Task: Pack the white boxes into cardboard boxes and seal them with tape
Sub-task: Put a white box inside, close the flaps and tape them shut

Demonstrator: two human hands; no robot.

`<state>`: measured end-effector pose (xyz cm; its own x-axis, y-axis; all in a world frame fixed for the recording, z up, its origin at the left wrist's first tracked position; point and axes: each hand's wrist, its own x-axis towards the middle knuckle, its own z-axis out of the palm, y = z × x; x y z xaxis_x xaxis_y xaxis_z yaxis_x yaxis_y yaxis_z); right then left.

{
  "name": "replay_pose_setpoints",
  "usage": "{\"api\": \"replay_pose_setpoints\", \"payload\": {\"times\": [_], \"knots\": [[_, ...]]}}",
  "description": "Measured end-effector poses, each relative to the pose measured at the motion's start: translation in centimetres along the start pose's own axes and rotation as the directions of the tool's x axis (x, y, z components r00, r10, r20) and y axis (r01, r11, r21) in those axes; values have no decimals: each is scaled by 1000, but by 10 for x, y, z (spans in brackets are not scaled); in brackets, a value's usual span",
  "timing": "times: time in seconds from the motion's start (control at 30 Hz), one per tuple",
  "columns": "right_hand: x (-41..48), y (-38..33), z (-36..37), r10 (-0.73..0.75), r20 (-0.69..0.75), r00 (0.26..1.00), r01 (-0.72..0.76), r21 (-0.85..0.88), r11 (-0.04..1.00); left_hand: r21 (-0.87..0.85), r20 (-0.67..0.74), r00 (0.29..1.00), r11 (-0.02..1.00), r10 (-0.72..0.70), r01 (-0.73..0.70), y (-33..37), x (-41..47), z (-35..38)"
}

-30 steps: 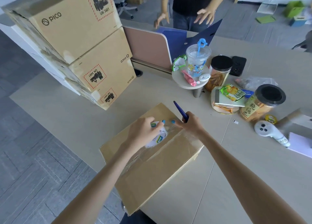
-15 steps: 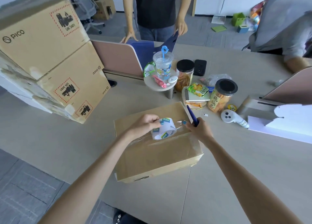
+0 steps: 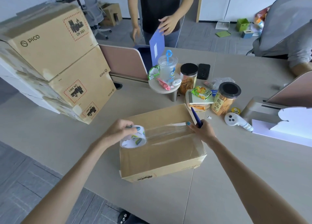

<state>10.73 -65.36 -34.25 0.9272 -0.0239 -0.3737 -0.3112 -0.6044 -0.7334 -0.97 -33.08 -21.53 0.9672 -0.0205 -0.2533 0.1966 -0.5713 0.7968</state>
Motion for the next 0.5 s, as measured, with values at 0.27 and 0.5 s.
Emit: {"api": "replay_pose_setpoints", "payload": {"times": [0.27, 0.5], "knots": [[0, -1, 2, -8, -2, 1000, 8, 31, 1000, -162, -228, 973, 987, -28, -9, -19, -26, -9], [1, 0, -2, -10, 17, 1000, 9, 23, 1000, 612, -314, 946, 778, 76, 141, -60, -35, -20]]}}
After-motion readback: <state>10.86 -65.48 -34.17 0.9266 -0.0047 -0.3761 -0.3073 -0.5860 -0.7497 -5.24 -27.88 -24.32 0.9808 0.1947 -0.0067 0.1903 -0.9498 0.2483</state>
